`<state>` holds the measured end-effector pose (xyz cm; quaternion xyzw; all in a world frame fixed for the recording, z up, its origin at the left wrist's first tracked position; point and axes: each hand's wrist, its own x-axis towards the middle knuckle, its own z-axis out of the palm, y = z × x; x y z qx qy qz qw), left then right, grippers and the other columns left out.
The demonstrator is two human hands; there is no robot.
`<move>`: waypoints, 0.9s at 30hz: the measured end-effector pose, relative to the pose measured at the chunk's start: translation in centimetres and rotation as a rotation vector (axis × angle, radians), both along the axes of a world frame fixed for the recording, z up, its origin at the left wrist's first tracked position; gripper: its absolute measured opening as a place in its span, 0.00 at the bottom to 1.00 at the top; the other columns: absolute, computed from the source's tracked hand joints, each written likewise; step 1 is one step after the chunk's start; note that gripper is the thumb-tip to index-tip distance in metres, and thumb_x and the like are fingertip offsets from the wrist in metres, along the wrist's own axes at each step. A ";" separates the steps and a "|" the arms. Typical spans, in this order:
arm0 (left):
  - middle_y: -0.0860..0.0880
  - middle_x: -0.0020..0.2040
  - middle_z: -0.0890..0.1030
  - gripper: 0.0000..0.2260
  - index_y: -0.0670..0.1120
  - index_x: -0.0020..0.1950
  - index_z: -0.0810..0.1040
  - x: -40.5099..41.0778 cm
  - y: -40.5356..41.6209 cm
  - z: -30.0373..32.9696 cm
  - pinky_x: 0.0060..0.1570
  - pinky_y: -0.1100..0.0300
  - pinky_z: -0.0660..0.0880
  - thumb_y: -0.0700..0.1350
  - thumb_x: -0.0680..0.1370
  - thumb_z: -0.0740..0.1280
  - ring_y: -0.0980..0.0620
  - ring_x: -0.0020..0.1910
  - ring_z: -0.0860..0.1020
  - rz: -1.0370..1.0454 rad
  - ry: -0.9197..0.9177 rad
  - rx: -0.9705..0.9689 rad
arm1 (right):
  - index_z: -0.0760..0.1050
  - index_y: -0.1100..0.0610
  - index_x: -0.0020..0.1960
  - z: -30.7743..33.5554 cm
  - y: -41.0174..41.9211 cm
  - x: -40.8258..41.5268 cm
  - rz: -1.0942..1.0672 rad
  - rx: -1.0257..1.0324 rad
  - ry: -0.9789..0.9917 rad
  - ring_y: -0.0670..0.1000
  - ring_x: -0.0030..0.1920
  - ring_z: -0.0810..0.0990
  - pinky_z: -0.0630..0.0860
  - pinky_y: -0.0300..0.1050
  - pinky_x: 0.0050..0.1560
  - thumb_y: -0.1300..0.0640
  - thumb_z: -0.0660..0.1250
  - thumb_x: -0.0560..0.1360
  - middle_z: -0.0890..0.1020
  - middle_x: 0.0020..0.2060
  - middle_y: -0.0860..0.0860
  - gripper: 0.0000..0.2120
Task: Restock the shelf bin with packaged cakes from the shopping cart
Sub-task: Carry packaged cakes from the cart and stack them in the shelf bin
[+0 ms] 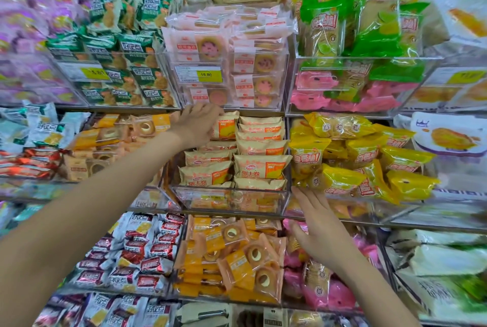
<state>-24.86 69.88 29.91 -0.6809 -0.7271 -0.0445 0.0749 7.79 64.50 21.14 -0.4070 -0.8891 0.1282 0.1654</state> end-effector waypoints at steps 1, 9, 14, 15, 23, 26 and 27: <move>0.46 0.66 0.66 0.23 0.49 0.69 0.64 0.4 0.0 -0.3 0.64 0.49 0.62 0.38 0.75 0.60 0.43 0.67 0.61 -0.020 0.077 0.088 | 0.53 0.54 0.76 0.0 0.0 0.0 0.003 0.001 0.003 0.48 0.75 0.51 0.48 0.37 0.70 0.49 0.61 0.78 0.59 0.74 0.48 0.31; 0.46 0.60 0.71 0.20 0.45 0.68 0.71 1.8 -0.1 -3.0 0.58 0.56 0.65 0.34 0.77 0.60 0.46 0.59 0.64 -0.048 -0.244 0.149 | 0.54 0.56 0.76 0.0 -0.1 -0.1 0.011 0.014 0.022 0.50 0.74 0.54 0.49 0.39 0.71 0.50 0.61 0.78 0.62 0.73 0.50 0.30; 0.46 0.56 0.70 0.20 0.44 0.68 0.72 0.8 -0.3 -3.0 0.54 0.59 0.64 0.33 0.77 0.60 0.48 0.55 0.64 -0.119 -0.208 0.188 | 0.54 0.56 0.76 0.1 -0.1 0.0 0.014 0.014 0.013 0.50 0.74 0.54 0.52 0.40 0.72 0.51 0.61 0.78 0.62 0.73 0.50 0.30; 0.45 0.56 0.70 0.20 0.44 0.68 0.73 0.7 -0.2 -2.8 0.53 0.61 0.63 0.32 0.77 0.60 0.47 0.55 0.65 -0.124 -0.197 0.180 | 0.54 0.56 0.76 0.1 -0.1 0.0 0.014 0.012 0.011 0.49 0.74 0.54 0.52 0.40 0.72 0.51 0.61 0.78 0.62 0.73 0.50 0.30; 0.45 0.58 0.69 0.20 0.44 0.70 0.69 0.2 -0.9 -2.1 0.56 0.60 0.62 0.34 0.78 0.60 0.47 0.57 0.65 -0.149 -0.212 0.059 | 0.54 0.56 0.76 0.1 -0.2 0.0 0.010 0.005 0.013 0.50 0.74 0.54 0.53 0.41 0.72 0.50 0.61 0.78 0.62 0.72 0.50 0.30; 0.45 0.61 0.70 0.21 0.45 0.72 0.66 1.0 -1.2 -1.9 0.60 0.56 0.63 0.36 0.78 0.60 0.46 0.62 0.65 -0.025 -0.314 0.098 | 0.55 0.56 0.76 0.2 -0.2 0.1 0.012 0.012 0.008 0.50 0.74 0.54 0.52 0.41 0.72 0.51 0.60 0.78 0.63 0.72 0.50 0.30; 0.45 0.63 0.70 0.21 0.45 0.71 0.67 1.3 -1.3 -1.7 0.62 0.55 0.63 0.36 0.78 0.60 0.45 0.63 0.65 0.013 -0.333 0.104 | 0.56 0.56 0.75 0.2 -0.2 0.2 0.015 0.015 0.015 0.50 0.74 0.55 0.52 0.41 0.72 0.52 0.60 0.78 0.63 0.72 0.50 0.29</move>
